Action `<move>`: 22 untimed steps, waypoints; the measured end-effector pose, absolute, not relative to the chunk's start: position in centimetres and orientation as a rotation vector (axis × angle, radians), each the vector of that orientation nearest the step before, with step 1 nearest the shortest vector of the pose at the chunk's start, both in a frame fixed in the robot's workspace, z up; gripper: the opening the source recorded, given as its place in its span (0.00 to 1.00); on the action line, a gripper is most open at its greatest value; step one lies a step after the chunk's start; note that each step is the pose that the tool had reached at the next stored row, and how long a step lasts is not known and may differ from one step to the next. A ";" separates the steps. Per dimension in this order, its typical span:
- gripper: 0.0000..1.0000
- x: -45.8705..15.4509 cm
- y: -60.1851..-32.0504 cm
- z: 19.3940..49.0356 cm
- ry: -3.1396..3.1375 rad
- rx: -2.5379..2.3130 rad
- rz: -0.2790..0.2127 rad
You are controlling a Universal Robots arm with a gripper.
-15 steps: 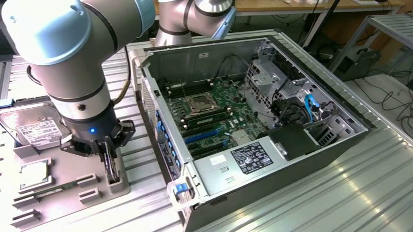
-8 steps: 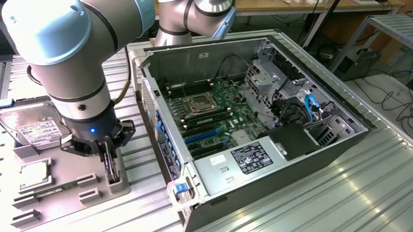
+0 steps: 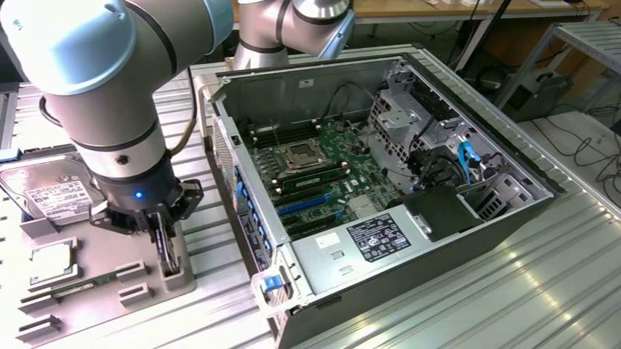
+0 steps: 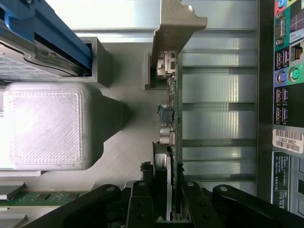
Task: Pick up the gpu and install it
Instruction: 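Pick up the gpu and move the gpu toward the slot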
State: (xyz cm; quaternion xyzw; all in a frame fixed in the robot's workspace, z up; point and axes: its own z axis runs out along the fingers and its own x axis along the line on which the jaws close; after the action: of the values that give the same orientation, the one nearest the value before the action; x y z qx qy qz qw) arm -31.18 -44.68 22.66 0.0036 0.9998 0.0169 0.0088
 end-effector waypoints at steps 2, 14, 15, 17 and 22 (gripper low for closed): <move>0.27 -31.2 -44.7 22.9 3.124 0.011 0.053; 0.27 -31.2 -44.7 24.5 3.124 0.011 0.053; 0.27 -31.2 -44.7 24.6 3.124 0.011 0.053; 0.27 -31.2 -44.7 24.9 3.124 0.011 0.053; 0.27 -31.2 -44.7 25.5 3.124 0.011 0.053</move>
State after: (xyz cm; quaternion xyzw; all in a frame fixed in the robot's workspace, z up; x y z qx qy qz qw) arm -31.17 -44.68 25.47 0.0036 0.9998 0.0169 0.0088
